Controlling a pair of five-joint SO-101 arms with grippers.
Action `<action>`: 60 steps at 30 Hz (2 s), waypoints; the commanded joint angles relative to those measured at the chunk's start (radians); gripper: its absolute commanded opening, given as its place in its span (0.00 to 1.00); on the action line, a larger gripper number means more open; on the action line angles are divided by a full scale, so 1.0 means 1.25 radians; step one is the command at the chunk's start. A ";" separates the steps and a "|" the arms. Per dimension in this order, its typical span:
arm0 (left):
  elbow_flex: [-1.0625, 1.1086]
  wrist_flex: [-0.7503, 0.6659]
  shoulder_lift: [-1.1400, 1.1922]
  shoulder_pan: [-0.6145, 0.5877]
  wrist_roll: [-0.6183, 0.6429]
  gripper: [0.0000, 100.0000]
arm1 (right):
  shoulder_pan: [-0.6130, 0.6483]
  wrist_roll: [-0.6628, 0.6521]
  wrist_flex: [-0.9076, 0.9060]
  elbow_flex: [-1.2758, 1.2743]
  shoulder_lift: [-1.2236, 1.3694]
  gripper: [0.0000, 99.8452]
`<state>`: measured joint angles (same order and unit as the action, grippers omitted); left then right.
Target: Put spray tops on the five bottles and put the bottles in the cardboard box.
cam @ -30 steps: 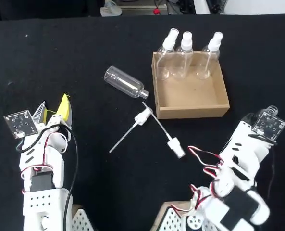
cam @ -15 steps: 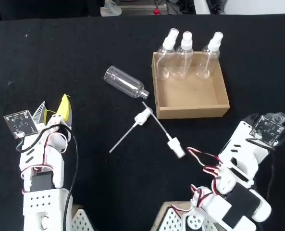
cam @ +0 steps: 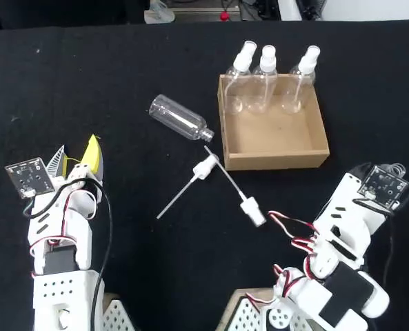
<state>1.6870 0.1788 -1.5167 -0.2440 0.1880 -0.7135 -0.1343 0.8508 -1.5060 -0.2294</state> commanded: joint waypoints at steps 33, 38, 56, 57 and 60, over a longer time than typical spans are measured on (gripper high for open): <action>0.017 0.002 0.001 0.008 -0.005 0.22 | 0.005 0.002 -0.392 0.152 -0.187 0.27; 0.017 0.002 0.001 0.008 -0.005 0.22 | 0.005 0.002 -0.392 0.152 -0.187 0.24; 0.017 0.002 0.004 0.009 -0.005 0.22 | -0.092 0.001 -0.379 0.158 -0.272 0.04; 0.017 0.002 0.004 0.009 -0.005 0.22 | -0.092 0.001 -0.439 0.166 -0.303 0.04; 0.017 0.002 0.004 0.009 -0.005 0.22 | -0.086 0.001 -0.674 0.211 -0.423 0.04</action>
<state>1.6870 0.1788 -1.5167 -0.2440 0.1880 -0.8071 -0.1343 0.2631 -1.3403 -0.6038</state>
